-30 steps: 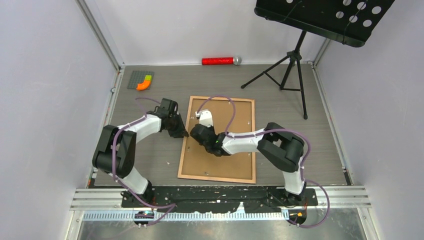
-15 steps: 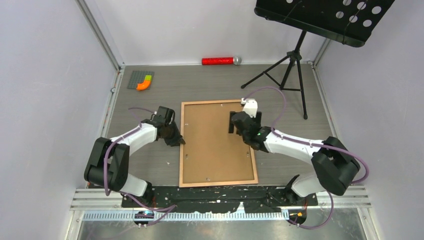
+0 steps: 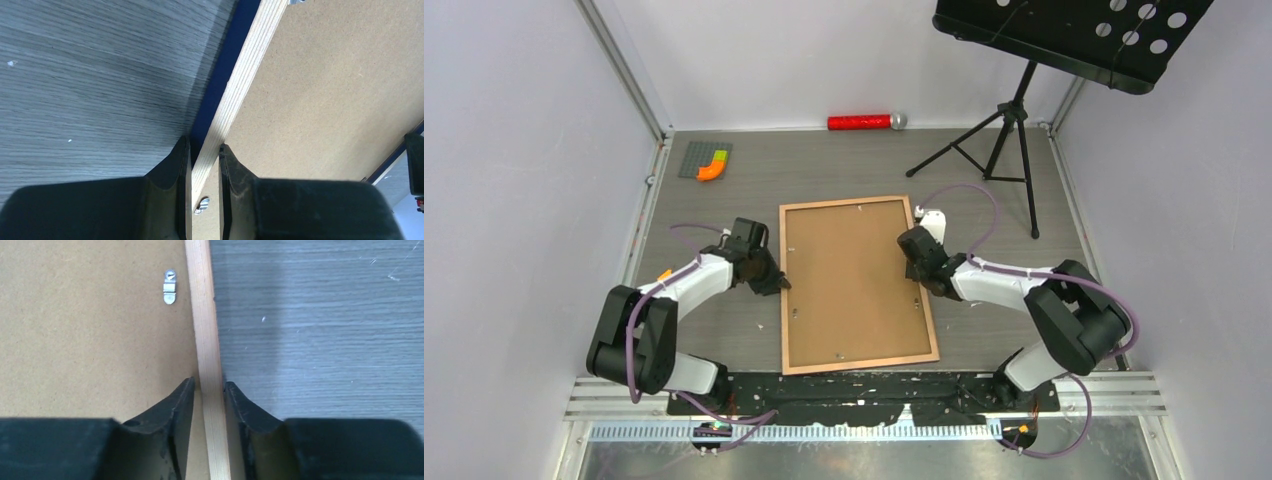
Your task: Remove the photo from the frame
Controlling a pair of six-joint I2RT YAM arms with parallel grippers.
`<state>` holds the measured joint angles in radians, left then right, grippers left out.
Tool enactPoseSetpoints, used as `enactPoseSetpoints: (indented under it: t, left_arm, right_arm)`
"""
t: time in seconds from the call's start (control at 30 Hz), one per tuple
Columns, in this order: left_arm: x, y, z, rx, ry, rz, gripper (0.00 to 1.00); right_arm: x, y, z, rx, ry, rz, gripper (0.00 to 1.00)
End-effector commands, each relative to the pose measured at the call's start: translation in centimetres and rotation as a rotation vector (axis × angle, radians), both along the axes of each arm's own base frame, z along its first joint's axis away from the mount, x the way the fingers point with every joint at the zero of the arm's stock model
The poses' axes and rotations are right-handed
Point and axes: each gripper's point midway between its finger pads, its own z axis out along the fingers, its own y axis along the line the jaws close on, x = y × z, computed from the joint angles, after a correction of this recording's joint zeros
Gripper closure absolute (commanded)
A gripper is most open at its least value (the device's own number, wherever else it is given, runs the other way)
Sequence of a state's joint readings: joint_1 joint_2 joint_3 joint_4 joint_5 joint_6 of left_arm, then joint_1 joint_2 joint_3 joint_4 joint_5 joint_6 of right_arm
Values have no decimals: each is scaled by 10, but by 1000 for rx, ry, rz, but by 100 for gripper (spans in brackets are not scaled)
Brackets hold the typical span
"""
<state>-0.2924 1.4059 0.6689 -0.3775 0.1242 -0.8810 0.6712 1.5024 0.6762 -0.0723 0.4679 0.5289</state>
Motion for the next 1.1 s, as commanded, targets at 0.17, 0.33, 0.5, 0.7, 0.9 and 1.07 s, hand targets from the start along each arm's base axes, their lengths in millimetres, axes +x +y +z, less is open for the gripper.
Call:
enactPoseSetpoints:
  t: [0.17, 0.33, 0.5, 0.7, 0.9, 1.07]
  left_arm:
    - [-66, 3, -16, -2, 201, -26, 100]
    - [-95, -15, -15, -1, 225, -119, 100]
    - [-111, -41, -12, -16, 236, -223, 100]
    - [-132, -50, -8, 4, 257, -296, 86]
    - [-121, -36, 20, 51, 140, -263, 29]
    - [-89, -12, 53, 101, 25, -179, 15]
  right_arm:
    - [52, 7, 13, -37, -44, 146, 88]
    - [95, 31, 27, 12, -69, 390, 93]
    - [116, 63, 32, 34, -77, 625, 94]
    - [130, 60, 25, 17, -27, 639, 84]
    - [103, 49, 33, 56, -39, 598, 48]
    - [116, 32, 68, -3, -132, 500, 22]
